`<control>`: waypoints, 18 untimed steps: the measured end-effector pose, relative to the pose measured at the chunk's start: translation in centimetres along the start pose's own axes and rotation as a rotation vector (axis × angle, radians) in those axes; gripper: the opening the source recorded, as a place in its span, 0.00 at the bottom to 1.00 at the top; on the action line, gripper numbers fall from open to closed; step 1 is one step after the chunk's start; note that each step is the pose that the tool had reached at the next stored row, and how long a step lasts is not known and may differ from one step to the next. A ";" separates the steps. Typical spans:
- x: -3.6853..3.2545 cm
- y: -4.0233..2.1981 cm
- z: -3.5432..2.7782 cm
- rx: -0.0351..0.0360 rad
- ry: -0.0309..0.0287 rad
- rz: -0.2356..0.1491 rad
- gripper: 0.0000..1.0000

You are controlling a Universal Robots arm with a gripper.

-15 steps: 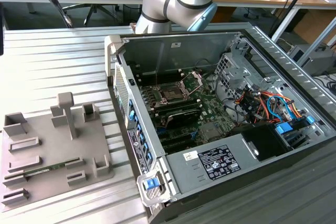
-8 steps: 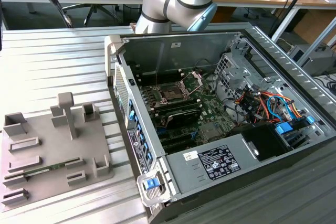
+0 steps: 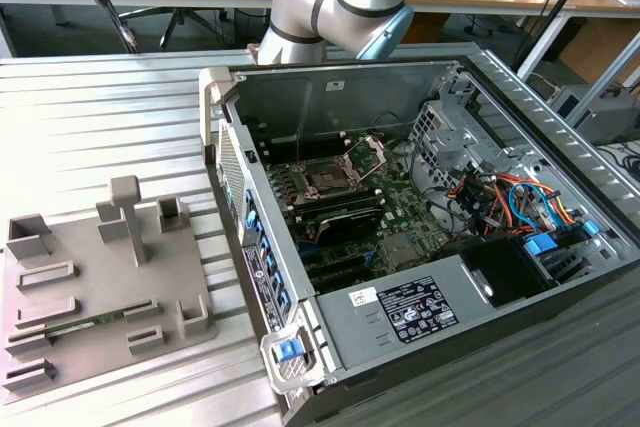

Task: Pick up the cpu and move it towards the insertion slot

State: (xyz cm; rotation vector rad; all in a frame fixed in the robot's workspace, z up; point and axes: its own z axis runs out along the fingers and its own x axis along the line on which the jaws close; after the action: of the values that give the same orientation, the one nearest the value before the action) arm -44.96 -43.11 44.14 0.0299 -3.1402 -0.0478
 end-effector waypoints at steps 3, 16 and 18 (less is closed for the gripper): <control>0.00 0.01 -0.19 0.0000 0.0000 0.000 0.55; 0.00 0.03 -1.13 0.0000 0.0000 0.000 0.55; 0.00 0.04 -1.16 0.0001 0.0000 0.000 0.55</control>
State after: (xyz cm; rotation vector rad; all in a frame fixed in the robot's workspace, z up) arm -44.96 -43.11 45.30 0.0300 -3.1401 -0.0477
